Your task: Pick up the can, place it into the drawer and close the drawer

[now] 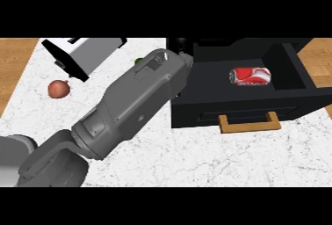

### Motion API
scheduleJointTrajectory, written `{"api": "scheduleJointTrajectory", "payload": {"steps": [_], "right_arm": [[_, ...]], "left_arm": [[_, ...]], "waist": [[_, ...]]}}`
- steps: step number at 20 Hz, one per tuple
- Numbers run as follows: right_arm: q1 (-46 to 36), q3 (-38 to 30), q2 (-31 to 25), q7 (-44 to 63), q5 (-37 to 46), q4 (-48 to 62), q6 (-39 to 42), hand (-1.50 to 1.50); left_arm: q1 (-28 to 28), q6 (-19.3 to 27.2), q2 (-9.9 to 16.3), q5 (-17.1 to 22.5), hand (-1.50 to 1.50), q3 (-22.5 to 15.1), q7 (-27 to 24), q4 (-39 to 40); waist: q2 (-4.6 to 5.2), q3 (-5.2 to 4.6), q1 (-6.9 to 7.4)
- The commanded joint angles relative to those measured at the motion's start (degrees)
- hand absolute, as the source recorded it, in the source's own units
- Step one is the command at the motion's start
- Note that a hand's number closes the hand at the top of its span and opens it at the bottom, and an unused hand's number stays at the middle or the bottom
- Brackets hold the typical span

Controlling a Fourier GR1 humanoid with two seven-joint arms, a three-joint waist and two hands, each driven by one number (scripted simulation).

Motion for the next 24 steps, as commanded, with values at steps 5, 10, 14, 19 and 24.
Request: {"api": "scheduleJointTrajectory", "payload": {"steps": [5,10,14,19,24], "right_arm": [[-6.2,12.0,0.9,-4.2,22.9,-1.6,0.0,-1.50],[-10.9,20.2,1.1,-5.1,38.1,2.3,-3.8,-1.50],[-17.2,27.0,0.7,-3.2,48.9,7.1,-7.8,-1.50],[-25.9,30.2,-0.2,-6.8,57.9,20.9,-13.7,-1.50],[-29.7,35.9,-0.9,-9.4,66.1,30.2,-16.7,-1.50]], "left_arm": [[-1.5,3.0,0.0,2.3,-1.50,-0.6,-1.6,-0.8],[-0.8,2.1,0.0,2.6,-1.50,-0.3,-1.0,-2.0],[0.4,2.6,0.0,1.7,-1.50,-0.7,1.2,-4.6],[0.5,2.3,0.3,-0.2,-1.50,0.3,1.7,-3.2],[0.7,1.3,6.3,-1.0,-1.50,0.9,6.1,-6.3]], "waist": [[0.10,0.02,1.32],[-0.41,-0.04,3.12],[-0.97,-0.11,4.72],[-0.96,-0.07,4.79],[-1.17,-0.09,5.25]]}}
